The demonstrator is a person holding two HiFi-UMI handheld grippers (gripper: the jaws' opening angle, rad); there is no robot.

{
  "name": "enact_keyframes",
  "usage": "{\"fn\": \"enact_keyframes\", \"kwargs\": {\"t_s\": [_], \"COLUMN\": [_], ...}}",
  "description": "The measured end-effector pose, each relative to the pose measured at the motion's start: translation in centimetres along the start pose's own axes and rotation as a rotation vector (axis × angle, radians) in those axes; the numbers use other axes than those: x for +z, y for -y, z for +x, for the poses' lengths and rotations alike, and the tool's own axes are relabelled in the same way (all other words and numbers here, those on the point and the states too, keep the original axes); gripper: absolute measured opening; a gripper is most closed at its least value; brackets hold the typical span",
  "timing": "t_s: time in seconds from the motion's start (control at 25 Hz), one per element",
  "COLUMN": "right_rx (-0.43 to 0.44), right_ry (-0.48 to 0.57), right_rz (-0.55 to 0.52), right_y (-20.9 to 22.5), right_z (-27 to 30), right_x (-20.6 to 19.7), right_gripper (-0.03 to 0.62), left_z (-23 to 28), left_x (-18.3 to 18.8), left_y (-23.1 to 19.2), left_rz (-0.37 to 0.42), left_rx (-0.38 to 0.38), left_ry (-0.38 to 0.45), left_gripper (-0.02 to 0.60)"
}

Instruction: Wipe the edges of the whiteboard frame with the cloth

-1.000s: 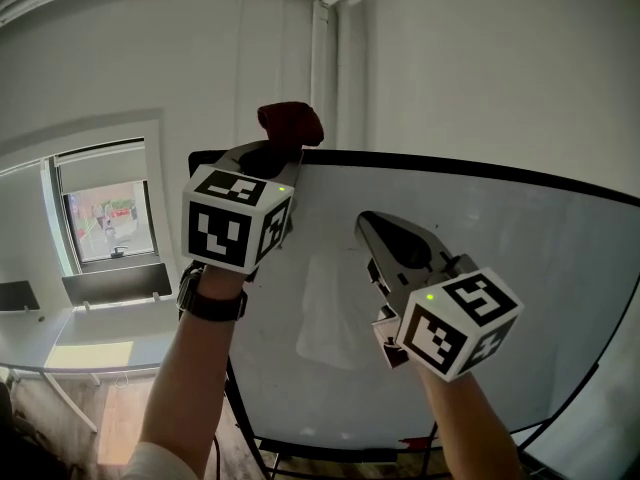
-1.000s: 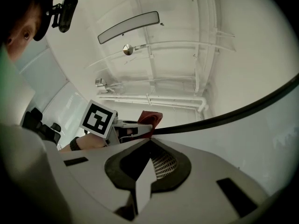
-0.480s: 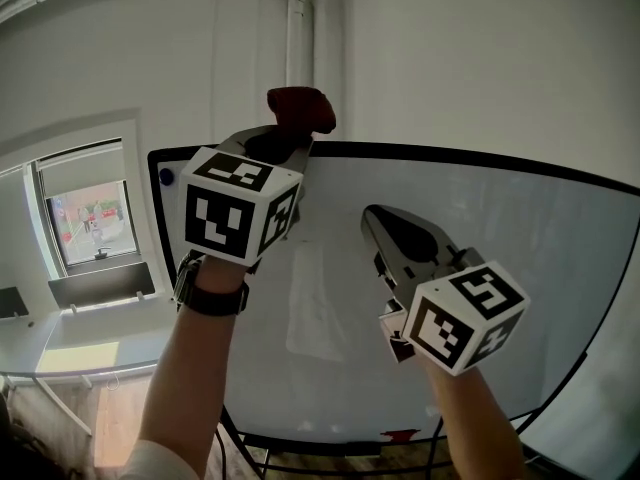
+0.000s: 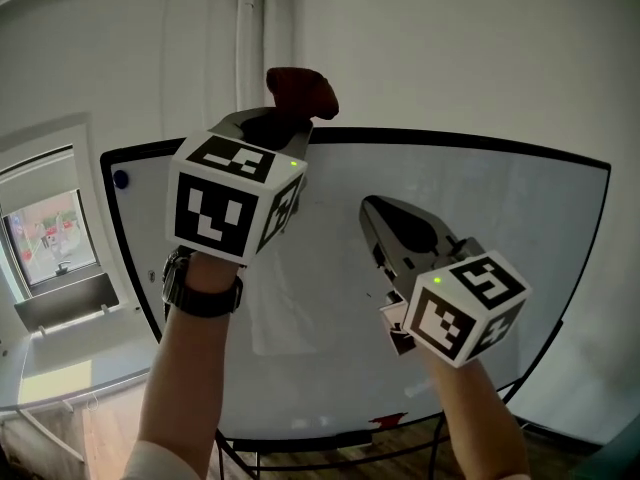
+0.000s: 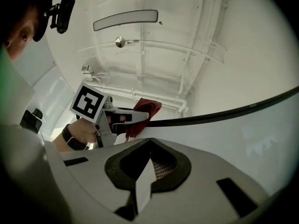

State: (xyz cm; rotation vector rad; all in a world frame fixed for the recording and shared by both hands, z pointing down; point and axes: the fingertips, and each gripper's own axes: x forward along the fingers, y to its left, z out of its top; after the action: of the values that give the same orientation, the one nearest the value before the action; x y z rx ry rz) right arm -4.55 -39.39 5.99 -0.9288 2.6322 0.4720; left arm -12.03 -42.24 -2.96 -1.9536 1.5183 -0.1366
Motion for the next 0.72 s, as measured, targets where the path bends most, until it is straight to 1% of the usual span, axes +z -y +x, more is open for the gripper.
{"fn": "enact_keyframes", "kwargs": {"t_s": [0.16, 0.24, 0.52, 0.72], "right_rx": [-0.034, -0.036, -0.009, 0.02], "right_ry": [-0.008, -0.006, 0.0, 0.01], "right_rz": [-0.011, -0.014, -0.029, -0.033], "right_y": [0.8, 1.6, 5.6, 9.7], "right_z": [-0.7, -1.6, -5.4, -7.5], "right_x": [0.1, 0.3, 1.1, 2.2], "right_gripper": [0.003, 0.003, 0.003, 0.003], "left_z": [0.7, 1.3, 4.2, 6.3], "left_x": [0.6, 0.9, 2.7, 3.9], "left_y": [1.4, 2.6, 6.8, 9.1], "left_rz": [-0.007, -0.003, 0.039, 0.031], "left_rx": [-0.042, -0.049, -0.001, 0.033], "left_ry": [0.014, 0.012, -0.017, -0.028], "left_gripper": [0.064, 0.064, 0.064, 0.064]}}
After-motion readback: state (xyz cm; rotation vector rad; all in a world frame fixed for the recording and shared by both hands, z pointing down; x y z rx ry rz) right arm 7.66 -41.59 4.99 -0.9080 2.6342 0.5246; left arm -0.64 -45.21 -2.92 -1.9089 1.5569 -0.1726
